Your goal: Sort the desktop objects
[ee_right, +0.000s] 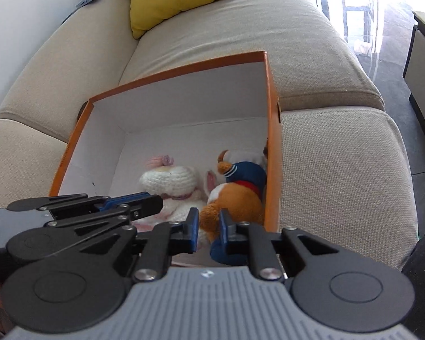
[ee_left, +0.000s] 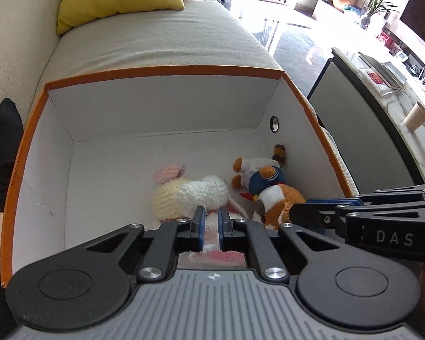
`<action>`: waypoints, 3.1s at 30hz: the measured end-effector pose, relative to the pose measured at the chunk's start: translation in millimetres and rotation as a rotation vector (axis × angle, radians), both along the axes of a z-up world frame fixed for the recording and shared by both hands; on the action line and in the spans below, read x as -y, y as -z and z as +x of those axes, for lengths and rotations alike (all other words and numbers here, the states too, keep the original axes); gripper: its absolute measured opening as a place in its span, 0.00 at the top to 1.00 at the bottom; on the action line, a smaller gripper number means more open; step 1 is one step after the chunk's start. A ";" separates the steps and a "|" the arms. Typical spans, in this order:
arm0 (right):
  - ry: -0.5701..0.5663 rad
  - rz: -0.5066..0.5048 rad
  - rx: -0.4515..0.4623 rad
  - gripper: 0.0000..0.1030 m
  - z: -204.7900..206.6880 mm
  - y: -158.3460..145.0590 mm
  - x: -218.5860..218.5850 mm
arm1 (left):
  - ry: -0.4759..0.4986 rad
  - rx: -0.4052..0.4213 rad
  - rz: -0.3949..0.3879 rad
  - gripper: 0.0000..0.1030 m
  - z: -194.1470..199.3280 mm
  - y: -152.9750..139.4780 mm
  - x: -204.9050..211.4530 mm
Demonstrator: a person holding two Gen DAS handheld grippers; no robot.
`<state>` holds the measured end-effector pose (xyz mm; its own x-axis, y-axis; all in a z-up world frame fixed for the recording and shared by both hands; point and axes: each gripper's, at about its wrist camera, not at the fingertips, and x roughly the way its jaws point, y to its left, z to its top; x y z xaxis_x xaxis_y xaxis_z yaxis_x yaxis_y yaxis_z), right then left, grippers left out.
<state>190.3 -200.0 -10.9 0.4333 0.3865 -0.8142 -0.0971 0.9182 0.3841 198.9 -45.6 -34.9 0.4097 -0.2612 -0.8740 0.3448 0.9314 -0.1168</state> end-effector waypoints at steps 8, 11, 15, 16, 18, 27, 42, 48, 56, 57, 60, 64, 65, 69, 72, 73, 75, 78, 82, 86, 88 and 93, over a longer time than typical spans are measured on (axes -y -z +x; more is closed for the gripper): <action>-0.127 -0.129 0.026 0.72 22.4 -4.7 -11.8 | -0.041 -0.070 0.017 0.48 20.3 12.1 2.5; -0.118 -0.128 0.075 0.72 20.1 -15.0 -4.7 | -0.048 -0.097 0.024 0.48 26.3 19.7 4.3; -0.063 -0.143 0.151 0.59 17.9 -30.7 13.6 | -0.026 -0.092 0.060 0.55 31.3 24.9 9.1; -0.055 -0.166 0.161 0.59 18.7 -31.4 15.8 | -0.016 -0.092 0.060 0.57 31.7 24.9 8.6; -0.059 -0.186 0.147 0.59 22.7 -26.9 16.6 | 0.008 -0.098 0.045 0.60 33.7 25.1 9.0; -0.080 -0.182 0.106 0.88 33.9 -5.5 16.4 | 0.099 -0.080 0.049 0.65 30.0 24.8 22.4; -0.094 -0.167 0.126 0.85 23.0 -3.8 18.7 | -0.158 0.268 0.050 0.44 -19.4 -71.1 -81.9; -0.100 -0.172 0.133 0.83 10.1 -3.0 16.3 | -0.326 0.244 0.144 0.40 -22.8 -60.5 -132.3; -0.092 -0.197 0.131 0.83 7.2 1.7 10.9 | -0.374 0.128 0.095 0.60 -13.2 -21.2 -149.5; -0.091 -0.201 0.134 0.83 7.3 1.9 10.0 | -0.375 0.107 0.083 0.63 -12.9 -16.9 -149.2; -0.091 -0.211 0.136 0.84 7.2 1.4 8.9 | -0.380 0.070 0.085 0.84 -14.2 -11.9 -150.0; -0.100 -0.218 0.134 0.87 6.8 2.0 10.9 | -0.385 0.058 0.092 0.94 -29.9 -12.5 -146.7; -0.101 -0.223 0.138 0.88 6.5 2.3 11.0 | -0.386 0.055 0.091 0.95 -34.7 -12.8 -146.6; -0.099 -0.241 0.143 0.90 5.4 3.1 10.3 | -0.391 0.048 0.086 0.95 -56.0 -14.0 -145.6; -0.111 -0.252 0.142 0.90 2.2 3.3 10.0 | -0.405 0.051 0.086 0.95 -70.6 -16.5 -143.4; -0.112 -0.254 0.143 0.90 0.8 3.6 10.2 | -0.408 0.050 0.085 0.95 -75.0 -17.1 -142.9; -0.115 -0.260 0.145 0.90 -2.2 3.9 10.5 | -0.411 0.053 0.086 0.95 -81.9 -18.6 -142.5; -0.108 -0.250 0.142 0.90 -4.7 3.3 12.6 | -0.418 0.054 0.082 0.95 -85.6 -20.1 -141.9; -0.102 -0.246 0.137 0.90 -7.6 3.4 17.1 | -0.417 0.071 0.076 0.95 -90.6 -26.2 -141.1; -0.118 -0.242 0.184 0.89 -10.5 4.6 16.7 | -0.430 0.096 0.046 0.95 -81.0 -23.5 -145.9; -0.126 -0.239 0.226 0.86 -18.4 0.9 17.0 | -0.432 0.110 0.034 0.95 -83.1 -24.5 -145.9; -0.184 -0.249 0.397 0.72 -60.6 -13.6 23.3 | -0.425 0.222 0.060 0.94 -110.4 -45.3 -138.1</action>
